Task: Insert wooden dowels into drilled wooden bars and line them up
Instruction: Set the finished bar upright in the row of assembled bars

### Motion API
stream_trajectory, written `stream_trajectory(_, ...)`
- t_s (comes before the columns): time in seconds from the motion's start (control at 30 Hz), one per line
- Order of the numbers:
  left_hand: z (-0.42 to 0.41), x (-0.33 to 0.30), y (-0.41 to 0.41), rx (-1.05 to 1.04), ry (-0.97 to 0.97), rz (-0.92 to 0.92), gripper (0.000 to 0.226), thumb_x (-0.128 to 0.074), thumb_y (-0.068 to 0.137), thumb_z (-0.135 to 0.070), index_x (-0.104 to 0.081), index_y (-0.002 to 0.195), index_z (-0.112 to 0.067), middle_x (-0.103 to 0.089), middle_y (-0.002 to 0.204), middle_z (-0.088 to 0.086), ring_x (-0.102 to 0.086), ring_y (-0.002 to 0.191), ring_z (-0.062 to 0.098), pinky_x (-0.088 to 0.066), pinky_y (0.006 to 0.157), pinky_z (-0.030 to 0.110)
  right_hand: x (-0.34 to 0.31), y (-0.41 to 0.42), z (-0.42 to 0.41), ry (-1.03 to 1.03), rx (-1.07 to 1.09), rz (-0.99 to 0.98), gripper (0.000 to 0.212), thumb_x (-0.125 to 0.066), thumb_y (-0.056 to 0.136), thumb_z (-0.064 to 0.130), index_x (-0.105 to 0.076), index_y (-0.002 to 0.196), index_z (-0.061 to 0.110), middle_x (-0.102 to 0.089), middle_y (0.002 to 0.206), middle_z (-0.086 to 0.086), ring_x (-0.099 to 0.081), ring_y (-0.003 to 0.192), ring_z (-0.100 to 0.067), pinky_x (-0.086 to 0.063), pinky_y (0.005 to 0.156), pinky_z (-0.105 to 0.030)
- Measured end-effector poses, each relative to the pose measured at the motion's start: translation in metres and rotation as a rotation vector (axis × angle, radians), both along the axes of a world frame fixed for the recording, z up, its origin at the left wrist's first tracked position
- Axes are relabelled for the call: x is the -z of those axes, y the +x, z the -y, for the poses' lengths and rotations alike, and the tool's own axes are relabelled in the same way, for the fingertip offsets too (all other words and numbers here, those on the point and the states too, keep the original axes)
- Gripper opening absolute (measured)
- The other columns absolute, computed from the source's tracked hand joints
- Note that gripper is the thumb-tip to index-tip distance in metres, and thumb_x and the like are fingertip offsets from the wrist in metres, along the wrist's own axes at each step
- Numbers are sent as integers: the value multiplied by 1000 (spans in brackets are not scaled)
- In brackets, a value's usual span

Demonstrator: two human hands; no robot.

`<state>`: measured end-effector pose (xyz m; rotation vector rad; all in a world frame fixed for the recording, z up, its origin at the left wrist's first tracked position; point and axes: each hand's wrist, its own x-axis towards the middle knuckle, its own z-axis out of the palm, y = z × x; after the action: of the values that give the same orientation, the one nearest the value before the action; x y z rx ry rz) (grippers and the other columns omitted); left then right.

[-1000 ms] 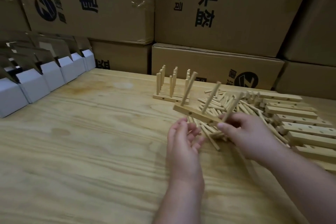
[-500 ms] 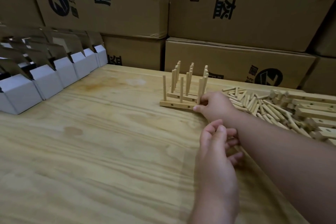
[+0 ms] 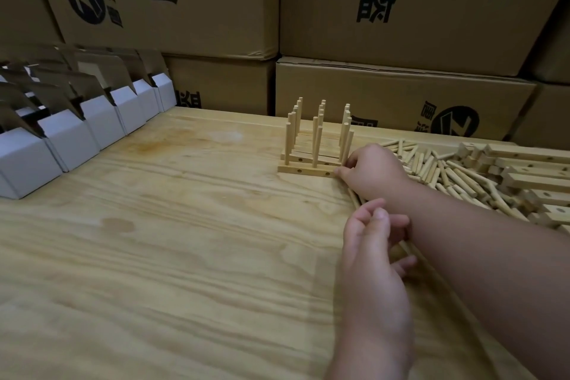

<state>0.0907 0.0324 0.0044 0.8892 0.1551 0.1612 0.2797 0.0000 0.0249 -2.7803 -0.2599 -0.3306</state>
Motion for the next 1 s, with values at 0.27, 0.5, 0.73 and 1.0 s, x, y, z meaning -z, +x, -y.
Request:
stream_trajectory(0.27, 0, -3, -2, -12, 17, 5, 24, -48, 97, -40, -72, 99, -39, -74, 96, -5, -69, 107, 18, -50, 77, 36, -3, 1, -3, -19, 20, 4, 32, -70, 83, 53, -72, 71, 23, -67, 70, 3, -64, 77, -22, -57, 73, -39)
stream_trajectory(0.5, -1, -6, -2, -15, 5, -10, 29, -46, 105, -31, -74, 96, -36, -74, 94, -4, -70, 103, 17, -50, 76, 34, -1, 4, 0, -1, 25, 10, 32, -69, 84, 55, -72, 76, 25, -67, 73, 5, -63, 78, -20, -56, 73, -38)
stream_trajectory(0.73, 2, -7, -2, -8, -41, -10, 26, -47, 105, -27, -72, 100, -25, -74, 94, 3, -70, 90, 18, -50, 74, 36, -4, -11, 23, 231, 31, 58, 27, -58, 93, 43, -62, 69, 30, -67, 72, 10, -64, 76, -16, -55, 70, -36)
stream_trajectory(1.0, 7, -5, -1, 14, -39, 15, 25, -56, 84, -42, -74, 93, -28, -74, 88, 3, -67, 80, 17, -49, 69, 34, -8, -120, 107, 306, 34, 112, 9, -63, 90, 34, -68, 83, 35, -63, 79, 18, -58, 74, 0, -42, 59, -21)
